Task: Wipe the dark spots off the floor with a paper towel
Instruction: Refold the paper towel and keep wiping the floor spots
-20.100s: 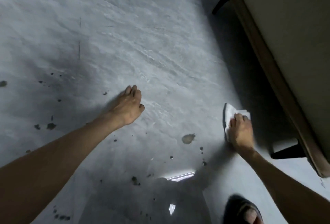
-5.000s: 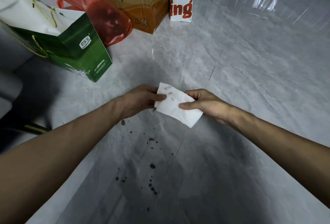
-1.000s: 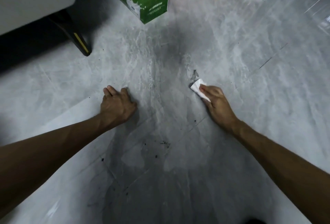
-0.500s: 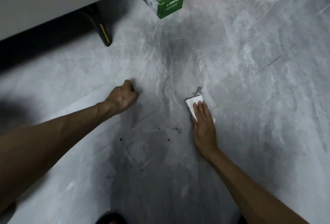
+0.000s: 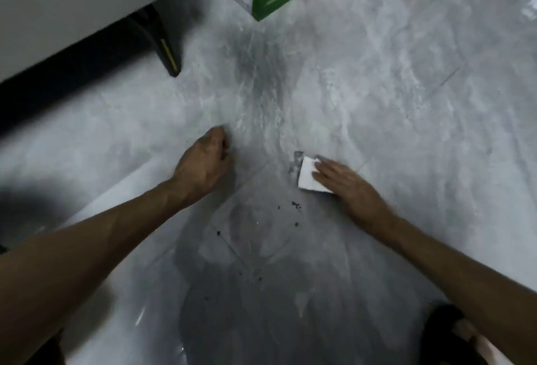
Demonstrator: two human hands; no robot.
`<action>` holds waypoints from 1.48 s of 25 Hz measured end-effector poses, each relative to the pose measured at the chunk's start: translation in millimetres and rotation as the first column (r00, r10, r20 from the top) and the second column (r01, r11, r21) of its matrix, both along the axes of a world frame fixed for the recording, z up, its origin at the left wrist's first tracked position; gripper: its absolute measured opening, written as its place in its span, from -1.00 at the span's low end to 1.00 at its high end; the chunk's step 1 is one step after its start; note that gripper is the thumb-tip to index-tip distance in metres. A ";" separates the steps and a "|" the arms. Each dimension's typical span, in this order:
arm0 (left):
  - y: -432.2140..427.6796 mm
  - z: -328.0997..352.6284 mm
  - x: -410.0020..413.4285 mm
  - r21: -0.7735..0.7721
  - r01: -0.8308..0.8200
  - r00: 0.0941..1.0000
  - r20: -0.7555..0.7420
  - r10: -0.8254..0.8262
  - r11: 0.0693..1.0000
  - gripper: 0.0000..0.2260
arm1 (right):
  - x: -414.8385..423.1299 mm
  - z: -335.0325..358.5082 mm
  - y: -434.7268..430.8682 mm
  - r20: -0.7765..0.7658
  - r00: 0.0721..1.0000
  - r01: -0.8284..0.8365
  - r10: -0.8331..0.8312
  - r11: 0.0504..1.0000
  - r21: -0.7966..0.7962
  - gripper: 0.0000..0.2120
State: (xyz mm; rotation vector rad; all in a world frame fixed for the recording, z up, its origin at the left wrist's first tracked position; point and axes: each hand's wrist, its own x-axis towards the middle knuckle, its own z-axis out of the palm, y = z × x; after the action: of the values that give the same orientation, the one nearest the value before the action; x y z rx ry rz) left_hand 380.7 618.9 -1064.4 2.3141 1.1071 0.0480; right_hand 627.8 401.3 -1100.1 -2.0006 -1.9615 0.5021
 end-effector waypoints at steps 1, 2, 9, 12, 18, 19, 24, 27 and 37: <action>-2.5 -4.2 17.2 -0.010 0.018 0.999 0.037 -0.017 1.000 -0.83 | 20.9 4.6 -4.1 0.000 0.998 0.065 -0.065 0.997 0.035 -0.59; -8.0 -9.1 31.7 -0.028 0.034 0.998 0.061 -0.032 0.999 -0.84 | 40.3 9.6 -9.1 -0.024 0.983 0.183 -0.182 0.982 0.045 -0.61; -38.1 -32.0 63.7 -0.009 0.160 0.962 -0.221 -0.158 0.987 -0.53 | 73.7 -11.3 -79.1 0.001 0.689 0.724 -0.725 0.688 0.050 -0.60; -41.1 -40.7 68.4 0.026 0.167 0.958 -0.239 -0.156 0.986 -0.54 | 72.4 -36.1 -83.5 -0.023 0.714 0.693 -0.700 0.701 0.169 -0.55; -34.2 -29.8 52.6 -0.175 -0.024 1.000 -0.020 0.020 0.984 -0.80 | 40.6 -39.5 -44.1 -0.174 0.621 0.782 -0.764 0.588 0.208 -0.62; -34.7 -25.2 46.0 -0.192 -0.014 1.000 -0.025 0.009 0.981 -0.83 | 22.1 -40.1 -30.8 -0.176 0.660 0.749 -0.730 0.624 0.221 -0.60; -27.3 -7.3 30.8 -0.226 0.080 0.995 -0.035 -0.090 0.971 -0.86 | -48.6 -50.1 1.6 -0.114 0.833 0.551 -0.541 0.797 0.248 -0.53; -24.0 4.1 16.1 -0.273 0.085 0.990 -0.085 -0.112 0.958 -0.86 | -73.9 -48.9 -8.4 -0.124 0.882 0.470 -0.454 0.859 0.202 -0.54; -46.3 11.0 -39.8 -0.283 0.001 0.994 -0.101 -0.031 0.959 -0.89 | -188.8 -32.0 -34.7 -0.235 0.858 0.496 -0.457 0.855 0.149 -0.58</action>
State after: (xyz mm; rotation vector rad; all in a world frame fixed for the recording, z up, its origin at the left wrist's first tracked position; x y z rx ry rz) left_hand 340.9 572.6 -1053.4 2.0877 1.0690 -0.2271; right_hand 439.1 366.6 -1132.1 -2.1121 -1.2719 0.3346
